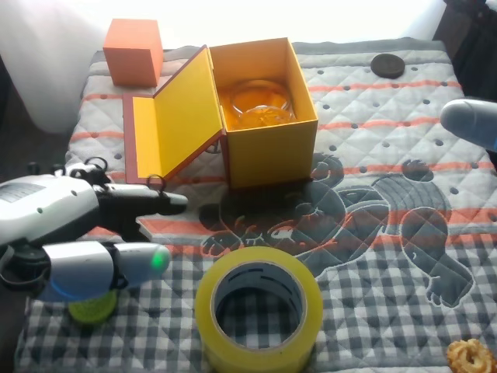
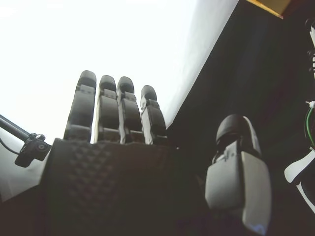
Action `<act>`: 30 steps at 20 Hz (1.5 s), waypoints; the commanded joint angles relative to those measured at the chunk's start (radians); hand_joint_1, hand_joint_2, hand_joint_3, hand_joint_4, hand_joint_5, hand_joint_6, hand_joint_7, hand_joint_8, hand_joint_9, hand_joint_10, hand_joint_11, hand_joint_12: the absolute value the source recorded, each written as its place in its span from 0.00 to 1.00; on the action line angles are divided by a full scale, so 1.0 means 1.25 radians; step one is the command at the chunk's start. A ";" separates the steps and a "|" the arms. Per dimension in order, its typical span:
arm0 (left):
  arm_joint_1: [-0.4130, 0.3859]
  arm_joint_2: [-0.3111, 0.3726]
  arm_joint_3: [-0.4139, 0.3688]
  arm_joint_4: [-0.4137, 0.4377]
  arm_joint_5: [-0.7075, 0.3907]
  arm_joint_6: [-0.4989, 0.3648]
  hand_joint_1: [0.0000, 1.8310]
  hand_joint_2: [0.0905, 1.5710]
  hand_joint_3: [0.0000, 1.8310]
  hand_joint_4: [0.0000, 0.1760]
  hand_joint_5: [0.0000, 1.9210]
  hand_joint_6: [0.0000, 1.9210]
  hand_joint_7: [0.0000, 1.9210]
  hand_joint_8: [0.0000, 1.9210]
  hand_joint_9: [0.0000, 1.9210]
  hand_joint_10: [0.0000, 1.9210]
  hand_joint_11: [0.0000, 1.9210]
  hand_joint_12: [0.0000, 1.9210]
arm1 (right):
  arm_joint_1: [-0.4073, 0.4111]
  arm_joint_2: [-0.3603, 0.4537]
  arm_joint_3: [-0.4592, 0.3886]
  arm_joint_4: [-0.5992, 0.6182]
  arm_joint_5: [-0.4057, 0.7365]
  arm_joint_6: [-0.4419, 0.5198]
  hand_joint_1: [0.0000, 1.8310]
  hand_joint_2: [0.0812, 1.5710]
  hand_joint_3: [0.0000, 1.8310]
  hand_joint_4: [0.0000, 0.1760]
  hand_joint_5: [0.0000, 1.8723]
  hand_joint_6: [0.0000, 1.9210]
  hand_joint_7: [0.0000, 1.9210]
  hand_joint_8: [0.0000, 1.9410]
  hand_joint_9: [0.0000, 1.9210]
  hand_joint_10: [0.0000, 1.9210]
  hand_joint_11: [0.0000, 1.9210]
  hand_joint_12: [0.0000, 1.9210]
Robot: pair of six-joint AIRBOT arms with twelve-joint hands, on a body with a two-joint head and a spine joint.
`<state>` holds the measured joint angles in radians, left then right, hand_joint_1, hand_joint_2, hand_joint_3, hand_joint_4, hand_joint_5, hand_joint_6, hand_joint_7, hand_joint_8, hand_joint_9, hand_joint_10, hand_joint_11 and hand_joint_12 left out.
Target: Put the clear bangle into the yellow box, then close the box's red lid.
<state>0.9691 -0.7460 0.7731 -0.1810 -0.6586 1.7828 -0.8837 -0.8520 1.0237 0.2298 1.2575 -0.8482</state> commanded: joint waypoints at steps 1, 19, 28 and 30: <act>-0.004 -0.006 0.004 0.003 -0.085 -0.002 0.07 0.78 0.00 0.78 0.19 0.01 0.37 0.00 0.22 0.25 0.00 0.45 | 0.004 0.001 0.001 0.010 0.099 0.006 0.00 0.66 0.00 0.48 0.04 0.00 0.06 0.01 0.00 0.00 0.00 0.00; 0.039 -0.009 -0.028 -0.049 -0.172 -0.002 0.00 0.81 0.00 0.71 0.13 0.00 0.05 0.00 0.00 0.00 0.00 0.00 | -0.049 0.005 -0.008 0.047 0.117 0.023 0.00 0.68 0.00 0.81 0.07 0.00 0.09 0.01 0.02 0.00 0.01 0.00; 0.081 -0.026 -0.017 -0.064 -0.138 -0.009 0.00 0.80 0.00 0.98 0.04 0.00 0.00 0.00 0.00 0.00 0.00 0.00 | -0.058 0.001 -0.008 0.055 0.117 0.028 0.00 0.68 0.00 0.79 0.07 0.00 0.09 0.00 0.03 0.00 0.01 0.01; 0.063 -0.046 0.005 -0.066 -0.101 -0.009 0.00 0.80 0.00 0.91 0.04 0.00 0.00 0.00 0.00 0.00 0.00 0.00 | -0.059 0.003 -0.008 0.055 0.117 0.030 0.00 0.68 0.00 0.81 0.08 0.00 0.10 0.01 0.03 0.00 0.01 0.01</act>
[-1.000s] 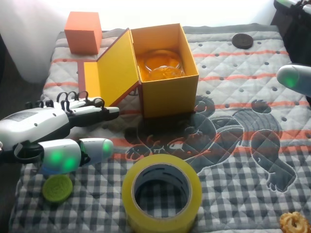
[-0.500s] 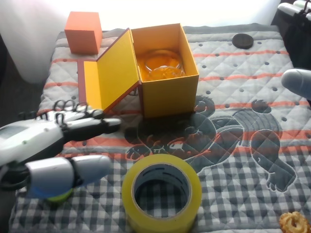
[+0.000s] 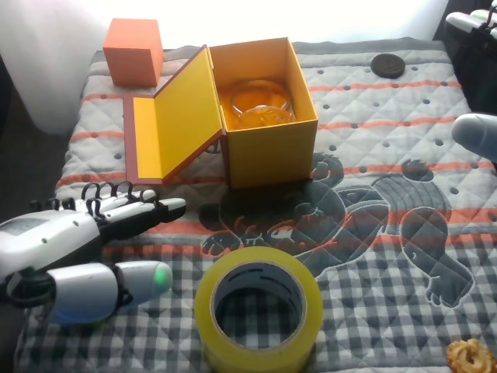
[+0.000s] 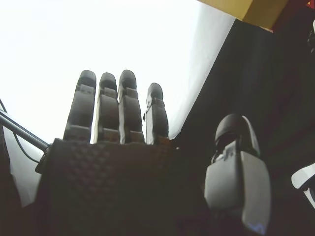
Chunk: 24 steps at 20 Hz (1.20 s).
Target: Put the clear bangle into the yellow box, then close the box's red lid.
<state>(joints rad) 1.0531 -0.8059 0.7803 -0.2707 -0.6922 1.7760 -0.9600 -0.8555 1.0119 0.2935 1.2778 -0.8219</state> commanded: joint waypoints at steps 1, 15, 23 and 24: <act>-0.011 -0.003 0.005 0.006 -0.057 -0.004 0.00 0.78 0.00 0.95 0.02 0.00 0.00 0.00 0.00 0.00 0.00 0.00 | 0.002 0.007 0.001 0.004 0.101 0.009 0.00 0.69 0.00 0.79 0.08 0.00 0.10 0.01 0.03 0.00 0.01 0.01; -0.102 -0.059 0.093 0.056 0.100 0.000 0.00 0.73 0.00 1.00 0.00 0.00 0.00 0.00 0.00 0.00 0.00 0.00 | -0.007 0.001 0.002 0.012 0.101 0.010 0.00 0.69 0.00 0.90 0.09 0.00 0.11 0.00 0.03 0.00 0.01 0.01; -0.101 -0.053 0.086 -0.033 -0.017 0.007 0.00 0.75 0.00 1.00 0.00 0.00 0.00 0.00 0.00 0.00 0.00 0.00 | -0.019 0.000 0.001 0.019 0.103 0.017 0.00 0.69 0.00 0.84 0.10 0.00 0.12 0.00 0.04 0.00 0.00 0.00; -0.098 -0.047 0.081 -0.043 -0.044 0.007 0.00 0.76 0.00 1.00 0.00 0.00 0.00 0.00 0.00 0.00 0.00 0.00 | -0.020 0.001 0.001 0.020 0.105 0.019 0.00 0.69 0.00 0.86 0.10 0.00 0.12 0.00 0.04 0.00 0.00 0.00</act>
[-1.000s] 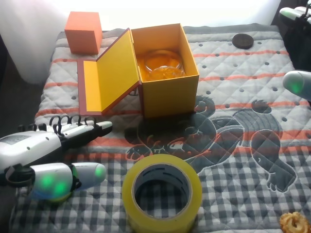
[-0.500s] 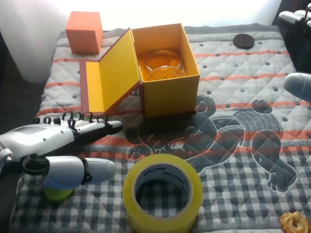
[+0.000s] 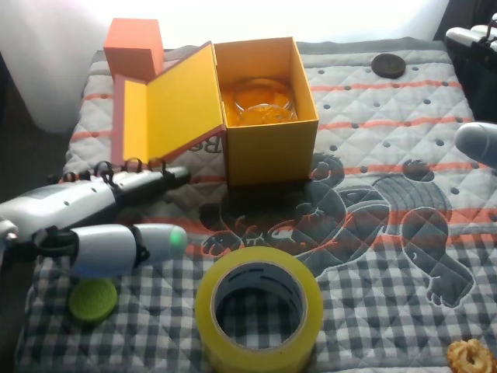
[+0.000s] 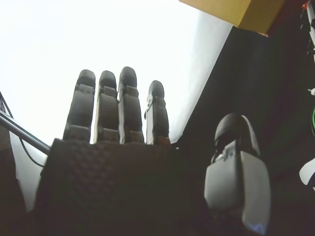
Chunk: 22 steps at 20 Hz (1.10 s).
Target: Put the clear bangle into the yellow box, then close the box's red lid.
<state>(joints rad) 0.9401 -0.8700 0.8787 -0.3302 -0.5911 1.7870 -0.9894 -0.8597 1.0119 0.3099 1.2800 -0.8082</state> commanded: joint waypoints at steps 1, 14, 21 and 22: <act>-0.006 0.008 -0.003 -0.003 -0.145 -0.002 0.00 0.76 0.00 1.00 0.00 0.00 0.00 0.00 0.00 0.00 0.00 0.00 | 0.002 0.005 0.000 0.008 0.105 0.009 0.00 0.69 0.00 0.86 0.10 0.00 0.12 0.00 0.04 0.00 0.00 0.00; -0.141 -0.018 0.041 0.035 -0.193 0.000 0.00 0.75 0.00 1.00 0.00 0.00 0.00 0.00 0.00 0.00 0.00 0.00 | -0.007 0.000 0.002 0.014 0.108 0.010 0.00 0.70 0.00 0.64 0.10 0.00 0.13 0.00 0.04 0.00 0.00 0.00; -0.328 -0.155 0.136 0.249 0.077 0.000 0.00 0.75 0.00 1.00 0.00 0.00 0.00 0.00 0.00 0.00 0.00 0.00 | -0.013 -0.001 0.005 0.016 0.110 0.013 0.00 0.71 0.00 0.63 0.10 0.00 0.13 0.00 0.05 0.00 0.00 0.00; -0.337 -0.168 0.146 0.268 0.109 0.000 0.00 0.75 0.00 1.00 0.00 0.00 0.00 0.00 0.00 0.00 0.00 0.00 | -0.013 -0.001 0.005 0.016 0.110 0.015 0.00 0.71 0.00 0.63 0.10 0.00 0.13 0.00 0.05 0.00 0.00 0.00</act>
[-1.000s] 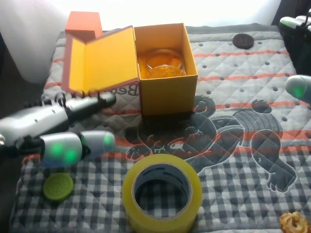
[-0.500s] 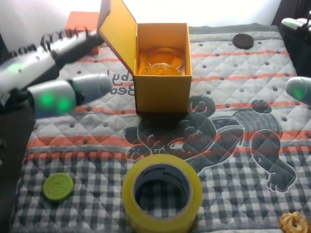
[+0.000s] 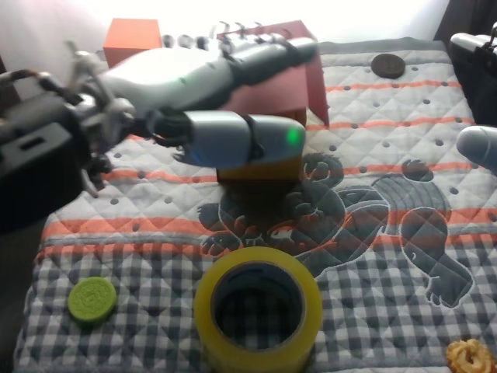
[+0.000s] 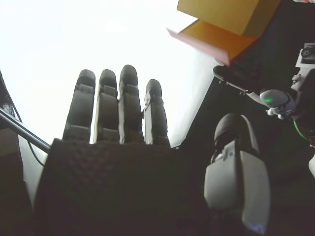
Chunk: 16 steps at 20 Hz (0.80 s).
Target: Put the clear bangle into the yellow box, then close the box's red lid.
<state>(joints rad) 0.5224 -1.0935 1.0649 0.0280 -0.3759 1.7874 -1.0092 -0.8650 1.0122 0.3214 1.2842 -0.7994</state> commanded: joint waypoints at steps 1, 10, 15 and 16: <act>-0.009 -0.007 0.011 0.009 -0.015 0.000 0.00 0.73 0.00 1.00 0.00 0.00 0.00 0.00 0.00 0.00 0.00 0.00 | 0.003 0.001 0.005 0.007 0.106 0.009 0.00 0.71 0.00 0.62 0.10 0.00 0.13 0.00 0.05 0.00 0.00 0.00; 0.020 0.009 0.009 -0.053 -0.057 -0.001 0.00 0.73 0.00 1.00 0.00 0.00 0.00 0.00 0.00 0.00 0.00 0.00 | -0.010 0.017 -0.002 0.005 0.125 0.020 0.00 0.71 0.00 0.65 0.10 0.00 0.13 0.00 0.05 0.00 0.00 0.00; -0.004 0.103 -0.029 -0.071 -0.298 -0.162 0.00 0.73 0.00 1.00 0.00 0.00 0.00 0.00 0.00 0.00 0.00 0.00 | -0.016 0.045 -0.018 -0.010 0.154 0.020 0.00 0.73 0.01 0.59 0.09 0.00 0.13 0.00 0.04 0.00 0.00 0.00; -0.005 0.122 -0.043 -0.072 -0.340 -0.162 0.00 0.71 0.00 1.00 0.00 0.00 0.00 0.00 0.00 0.00 0.00 0.00 | -0.021 0.049 -0.020 -0.010 0.163 0.020 0.00 0.72 0.00 0.72 0.10 0.00 0.13 0.00 0.05 0.00 0.00 0.00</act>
<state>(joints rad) 0.5262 -0.9264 1.0145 -0.0795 -0.6456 1.5936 -1.0428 -0.8120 0.9844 0.2920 1.3563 -0.7818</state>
